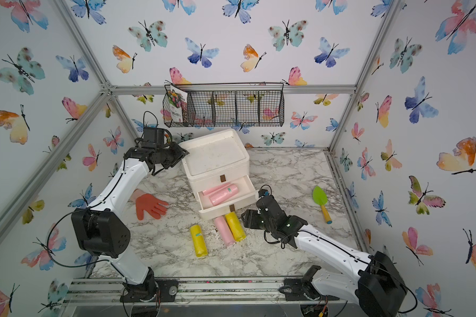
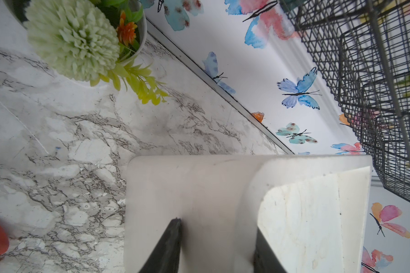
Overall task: Sort the rolls of trash bags by color and place them into the drawer
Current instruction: Place the roll of trash bags in the drawer, then pick up the roll of trash bags from the center of the board.
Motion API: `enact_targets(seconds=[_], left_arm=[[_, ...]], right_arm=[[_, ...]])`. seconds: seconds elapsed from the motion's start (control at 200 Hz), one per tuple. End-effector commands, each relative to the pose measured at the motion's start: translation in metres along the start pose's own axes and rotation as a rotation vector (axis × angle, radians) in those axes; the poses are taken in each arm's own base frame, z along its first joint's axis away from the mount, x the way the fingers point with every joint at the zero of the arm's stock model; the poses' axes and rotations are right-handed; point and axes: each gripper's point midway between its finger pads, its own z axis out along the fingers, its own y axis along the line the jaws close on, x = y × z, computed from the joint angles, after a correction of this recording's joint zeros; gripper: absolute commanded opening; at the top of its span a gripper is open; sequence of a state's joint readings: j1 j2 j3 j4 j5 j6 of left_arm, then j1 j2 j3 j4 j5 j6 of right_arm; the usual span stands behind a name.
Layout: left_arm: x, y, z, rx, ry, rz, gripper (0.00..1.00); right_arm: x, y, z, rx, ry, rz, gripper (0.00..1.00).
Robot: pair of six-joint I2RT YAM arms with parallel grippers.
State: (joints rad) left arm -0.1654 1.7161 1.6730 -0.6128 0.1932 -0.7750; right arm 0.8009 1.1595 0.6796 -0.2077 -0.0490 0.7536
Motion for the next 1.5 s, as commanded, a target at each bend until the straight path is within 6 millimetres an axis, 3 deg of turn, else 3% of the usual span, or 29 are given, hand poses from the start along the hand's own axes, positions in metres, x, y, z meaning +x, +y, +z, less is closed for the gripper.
enact_targets(seconds=[0.0,0.095,0.21,0.355,0.461,0.821,1.016,1.497], left_arm=[[0.03,-0.007,-0.006,0.033,0.114,-0.016,0.39],[0.03,-0.007,-0.009,0.03,0.11,-0.015,0.39],[0.029,-0.005,-0.01,0.019,0.107,-0.01,0.39],[0.029,-0.005,-0.01,0.018,0.107,-0.01,0.39],[0.031,-0.003,-0.009,0.011,0.113,-0.005,0.39],[0.031,-0.001,-0.008,0.006,0.114,-0.004,0.39],[0.033,0.001,-0.007,0.003,0.117,-0.005,0.38],[0.028,-0.001,-0.011,0.009,0.107,-0.003,0.39]], right_arm=[[0.018,-0.002,0.007,-0.006,0.075,-0.097,0.66],[0.018,0.005,0.013,-0.018,0.079,-0.125,0.66],[0.023,0.029,0.016,-0.053,0.071,-0.186,0.65],[0.048,0.057,0.028,-0.046,0.108,-0.294,0.65],[0.064,0.063,0.042,-0.018,0.14,-0.346,0.65],[0.063,0.051,0.069,0.101,0.127,-0.452,0.67],[0.059,0.059,0.079,0.096,0.114,-0.472,0.67],[0.083,0.037,0.101,0.145,0.193,-0.491,0.63]])
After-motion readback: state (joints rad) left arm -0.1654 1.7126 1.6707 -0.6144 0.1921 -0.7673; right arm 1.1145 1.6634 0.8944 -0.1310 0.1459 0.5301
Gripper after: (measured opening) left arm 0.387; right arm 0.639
